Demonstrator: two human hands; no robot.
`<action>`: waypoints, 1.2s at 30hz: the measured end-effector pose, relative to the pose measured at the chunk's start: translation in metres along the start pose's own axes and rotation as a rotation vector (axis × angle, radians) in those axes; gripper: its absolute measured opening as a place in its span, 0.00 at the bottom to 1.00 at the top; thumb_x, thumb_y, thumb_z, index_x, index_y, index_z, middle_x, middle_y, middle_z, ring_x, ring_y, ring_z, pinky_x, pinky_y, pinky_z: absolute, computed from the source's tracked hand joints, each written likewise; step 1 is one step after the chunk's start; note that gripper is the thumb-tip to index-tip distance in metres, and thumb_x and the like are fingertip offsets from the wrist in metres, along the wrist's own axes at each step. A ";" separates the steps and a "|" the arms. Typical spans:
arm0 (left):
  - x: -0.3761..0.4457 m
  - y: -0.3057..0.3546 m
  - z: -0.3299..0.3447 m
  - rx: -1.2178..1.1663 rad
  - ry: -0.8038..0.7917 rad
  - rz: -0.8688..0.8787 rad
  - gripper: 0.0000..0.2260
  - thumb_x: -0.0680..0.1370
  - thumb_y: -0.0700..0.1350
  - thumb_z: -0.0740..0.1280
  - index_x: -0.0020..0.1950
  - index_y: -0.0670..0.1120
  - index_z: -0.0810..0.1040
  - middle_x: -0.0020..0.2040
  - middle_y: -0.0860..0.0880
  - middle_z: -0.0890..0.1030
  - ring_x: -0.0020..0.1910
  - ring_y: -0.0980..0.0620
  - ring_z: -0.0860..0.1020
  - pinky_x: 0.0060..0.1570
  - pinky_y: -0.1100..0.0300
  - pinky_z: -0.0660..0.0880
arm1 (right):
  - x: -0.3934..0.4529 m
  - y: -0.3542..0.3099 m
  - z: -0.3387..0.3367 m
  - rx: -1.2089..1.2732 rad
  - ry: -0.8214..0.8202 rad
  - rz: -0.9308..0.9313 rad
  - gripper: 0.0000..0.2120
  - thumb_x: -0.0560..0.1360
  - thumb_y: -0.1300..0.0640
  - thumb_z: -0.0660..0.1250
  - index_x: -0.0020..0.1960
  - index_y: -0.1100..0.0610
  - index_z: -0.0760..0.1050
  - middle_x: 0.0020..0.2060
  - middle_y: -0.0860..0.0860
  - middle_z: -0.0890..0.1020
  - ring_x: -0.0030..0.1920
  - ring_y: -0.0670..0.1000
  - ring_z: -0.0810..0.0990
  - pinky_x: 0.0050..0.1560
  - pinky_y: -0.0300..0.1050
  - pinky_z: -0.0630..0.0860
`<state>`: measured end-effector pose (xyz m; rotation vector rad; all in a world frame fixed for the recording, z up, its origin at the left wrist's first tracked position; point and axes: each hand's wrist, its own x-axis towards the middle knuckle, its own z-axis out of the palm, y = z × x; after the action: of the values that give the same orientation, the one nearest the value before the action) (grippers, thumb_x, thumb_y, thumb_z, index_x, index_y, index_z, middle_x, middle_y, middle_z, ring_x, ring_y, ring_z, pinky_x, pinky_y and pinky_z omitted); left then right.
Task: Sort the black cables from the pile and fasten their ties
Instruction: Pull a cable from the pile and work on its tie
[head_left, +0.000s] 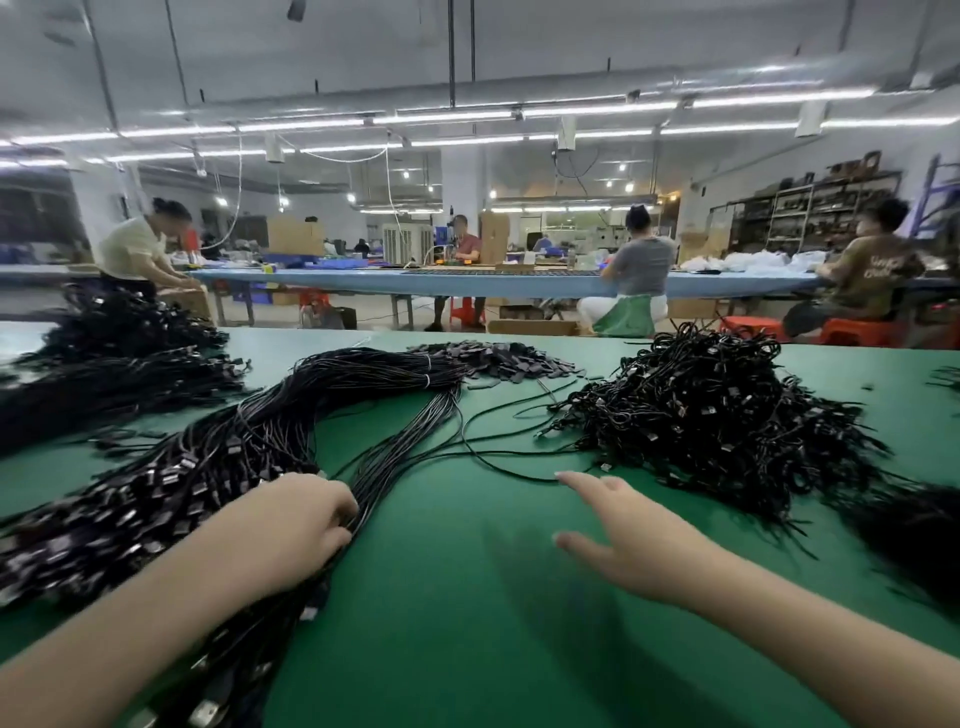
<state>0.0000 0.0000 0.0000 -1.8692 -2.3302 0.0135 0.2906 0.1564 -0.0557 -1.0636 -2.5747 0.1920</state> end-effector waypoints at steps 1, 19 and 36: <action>0.014 0.006 0.009 0.066 -0.113 -0.028 0.11 0.79 0.54 0.63 0.59 0.53 0.77 0.56 0.54 0.79 0.56 0.55 0.77 0.57 0.57 0.75 | 0.013 -0.003 0.011 -0.110 -0.020 0.020 0.29 0.76 0.36 0.58 0.73 0.40 0.55 0.67 0.48 0.68 0.62 0.52 0.75 0.55 0.49 0.75; 0.040 -0.004 0.021 0.163 -0.391 -0.255 0.19 0.75 0.55 0.65 0.30 0.48 0.64 0.29 0.54 0.69 0.27 0.57 0.69 0.39 0.63 0.77 | 0.023 0.048 0.042 0.026 0.151 0.129 0.10 0.79 0.52 0.59 0.57 0.48 0.75 0.53 0.44 0.76 0.49 0.47 0.77 0.45 0.44 0.77; 0.111 0.096 -0.171 -1.184 0.757 0.110 0.12 0.84 0.49 0.53 0.58 0.43 0.71 0.42 0.51 0.73 0.35 0.58 0.70 0.32 0.67 0.69 | 0.023 0.045 0.039 0.069 0.245 0.165 0.16 0.80 0.52 0.60 0.66 0.50 0.69 0.59 0.50 0.75 0.43 0.48 0.78 0.46 0.48 0.78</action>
<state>0.0914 0.1140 0.1717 -1.7654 -1.6965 -2.0020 0.2905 0.2045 -0.0970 -1.1948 -2.2498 0.1773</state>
